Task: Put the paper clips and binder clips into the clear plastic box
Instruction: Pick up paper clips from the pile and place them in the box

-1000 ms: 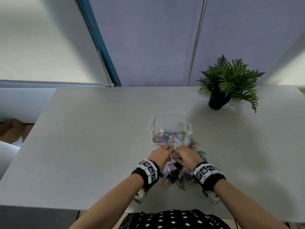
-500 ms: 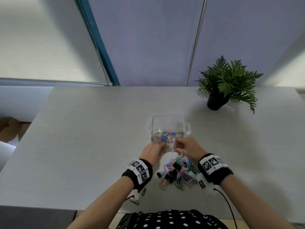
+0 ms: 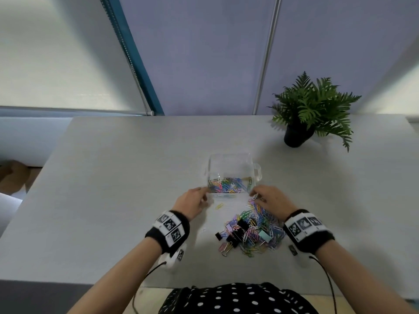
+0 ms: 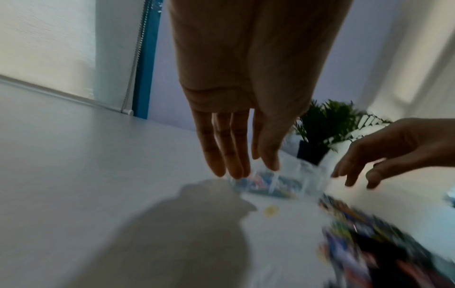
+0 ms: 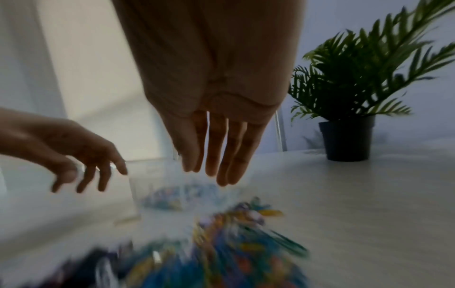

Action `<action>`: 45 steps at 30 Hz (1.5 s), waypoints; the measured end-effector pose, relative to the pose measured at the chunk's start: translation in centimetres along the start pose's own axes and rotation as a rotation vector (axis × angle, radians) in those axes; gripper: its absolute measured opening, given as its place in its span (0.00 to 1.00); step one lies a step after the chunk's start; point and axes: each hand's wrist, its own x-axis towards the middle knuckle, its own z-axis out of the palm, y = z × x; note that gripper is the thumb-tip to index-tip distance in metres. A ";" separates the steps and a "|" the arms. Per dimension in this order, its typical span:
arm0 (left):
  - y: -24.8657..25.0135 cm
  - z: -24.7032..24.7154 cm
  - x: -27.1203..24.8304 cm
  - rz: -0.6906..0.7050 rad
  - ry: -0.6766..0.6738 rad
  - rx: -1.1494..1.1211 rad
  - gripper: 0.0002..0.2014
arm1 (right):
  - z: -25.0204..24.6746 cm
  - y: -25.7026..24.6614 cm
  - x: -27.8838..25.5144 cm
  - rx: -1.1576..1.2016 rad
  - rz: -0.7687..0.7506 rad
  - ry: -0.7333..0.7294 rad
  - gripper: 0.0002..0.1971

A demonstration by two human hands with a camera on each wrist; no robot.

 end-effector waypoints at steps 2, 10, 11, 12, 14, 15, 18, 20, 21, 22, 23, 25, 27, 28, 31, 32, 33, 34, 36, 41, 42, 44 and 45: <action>-1.0 1.4 -2.6 -0.051 -0.159 0.034 0.36 | 0.4 1.6 -2.1 -0.168 -0.002 -0.019 0.15; 4.4 7.2 -4.0 0.441 -0.217 0.386 0.38 | 4.1 1.6 -6.4 -0.440 0.097 -0.215 0.45; 4.9 7.5 -3.6 0.463 -0.234 0.426 0.36 | 4.6 1.1 -6.0 -0.439 0.086 -0.196 0.43; 5.1 7.6 -3.2 0.449 -0.245 0.454 0.34 | 5.1 0.4 -5.6 -0.431 0.074 -0.170 0.40; 4.3 7.2 -3.0 0.391 -0.222 0.475 0.31 | 5.9 -0.9 -4.8 -0.431 0.044 -0.126 0.36; 3.5 6.9 -3.0 0.370 -0.201 0.475 0.30 | 6.2 -1.4 -4.4 -0.430 0.029 -0.119 0.36; 0.8 5.9 -3.8 0.314 -0.172 0.448 0.30 | 7.0 -2.5 -3.5 -0.405 -0.039 -0.139 0.35; -0.4 5.3 -4.3 0.293 -0.118 0.399 0.28 | 6.6 -2.7 -3.2 -0.332 -0.087 -0.101 0.28; -0.8 5.1 -4.2 0.306 -0.046 0.384 0.26 | 6.2 -2.5 -3.1 -0.284 -0.101 -0.020 0.23; -0.8 4.9 -3.9 0.323 0.033 0.378 0.25 | 5.6 -2.1 -2.9 -0.265 -0.101 0.096 0.17; -0.5 4.6 -3.4 0.342 0.102 0.363 0.24 | 4.9 -1.4 -2.7 -0.277 -0.064 0.210 0.12; 0.4 3.9 -1.8 0.348 0.145 0.361 0.25 | 3.7 0.5 -2.0 -0.252 0.120 0.340 0.09; 1.1 3.7 -0.1 0.293 0.066 0.401 0.30 | 3.0 2.1 -1.1 -0.181 0.295 0.288 0.15; 1.2 3.8 0.6 0.259 0.024 0.422 0.33 | 3.1 2.7 -0.7 -0.189 0.335 0.207 0.18; 1.4 3.9 2.3 0.197 -0.034 0.425 0.38 | 4.2 2.5 -0.6 -0.222 0.274 0.039 0.24; 1.4 3.9 2.8 0.195 -0.040 0.418 0.39 | 4.8 2.0 -0.9 -0.236 0.229 0.040 0.24; 1.3 3.9 3.0 0.197 -0.042 0.418 0.39 | 5.4 1.5 -1.3 -0.241 0.184 0.049 0.24; 1.3 3.8 3.4 0.199 -0.041 0.421 0.38 | 6.0 1.1 -1.8 -0.237 0.146 0.049 0.24; 1.2 3.8 3.8 0.186 -0.047 0.428 0.37 | 7.0 0.4 -2.5 -0.244 0.072 0.023 0.24; 2.2 3.0 2.7 0.322 0.166 0.315 0.34 | 6.3 -1.1 -1.8 -0.336 -0.056 0.161 0.13; 2.3 3.4 2.3 0.354 0.225 0.252 0.32 | 6.1 -1.4 -1.3 -0.349 -0.074 0.204 0.14; 3.0 4.1 1.3 0.317 0.181 0.185 0.25 | 5.8 -2.3 -0.4 -0.281 -0.078 0.155 0.15; 3.4 4.6 1.0 0.254 0.093 0.183 0.23 | 5.9 -2.6 0.1 -0.256 -0.061 0.086 0.17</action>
